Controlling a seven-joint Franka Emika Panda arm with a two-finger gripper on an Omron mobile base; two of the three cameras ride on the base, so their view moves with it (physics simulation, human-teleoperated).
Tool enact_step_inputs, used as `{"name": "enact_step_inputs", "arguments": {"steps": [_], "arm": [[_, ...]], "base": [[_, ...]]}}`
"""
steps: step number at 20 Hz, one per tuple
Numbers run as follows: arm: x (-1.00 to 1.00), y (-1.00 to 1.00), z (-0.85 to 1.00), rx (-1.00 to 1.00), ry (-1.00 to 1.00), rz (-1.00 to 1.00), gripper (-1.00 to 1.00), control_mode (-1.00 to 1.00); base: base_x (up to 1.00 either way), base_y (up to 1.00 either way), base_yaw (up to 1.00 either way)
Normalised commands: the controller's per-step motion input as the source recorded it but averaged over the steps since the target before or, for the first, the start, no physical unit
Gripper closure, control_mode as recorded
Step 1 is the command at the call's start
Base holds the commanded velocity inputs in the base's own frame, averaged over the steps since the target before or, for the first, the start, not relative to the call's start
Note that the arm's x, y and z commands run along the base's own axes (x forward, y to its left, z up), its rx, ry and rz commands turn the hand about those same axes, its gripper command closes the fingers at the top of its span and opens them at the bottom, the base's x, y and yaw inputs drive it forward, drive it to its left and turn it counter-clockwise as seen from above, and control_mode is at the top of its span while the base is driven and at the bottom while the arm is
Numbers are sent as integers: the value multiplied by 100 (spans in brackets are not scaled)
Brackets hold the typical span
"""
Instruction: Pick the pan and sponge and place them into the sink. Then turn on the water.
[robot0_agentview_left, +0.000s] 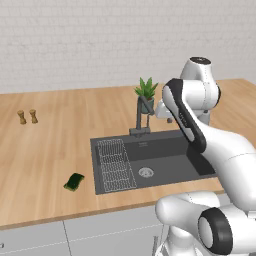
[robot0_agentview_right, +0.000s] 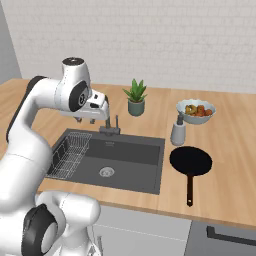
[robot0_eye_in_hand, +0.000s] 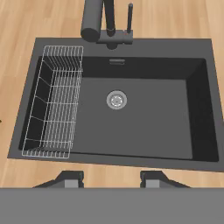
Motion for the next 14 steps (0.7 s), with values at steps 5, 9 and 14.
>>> {"name": "enact_step_inputs", "arguments": {"steps": [5, 9, 14], "arm": [[-15, -29, -2, 3, -3, 0, -100, -100], [-24, -65, -16, 4, -2, 0, -100, -100], [-20, -68, -27, 1, 0, 0, -100, -100]], "base": [[0, 0, 0], [0, 0, 0], [0, 0, 0]]}}
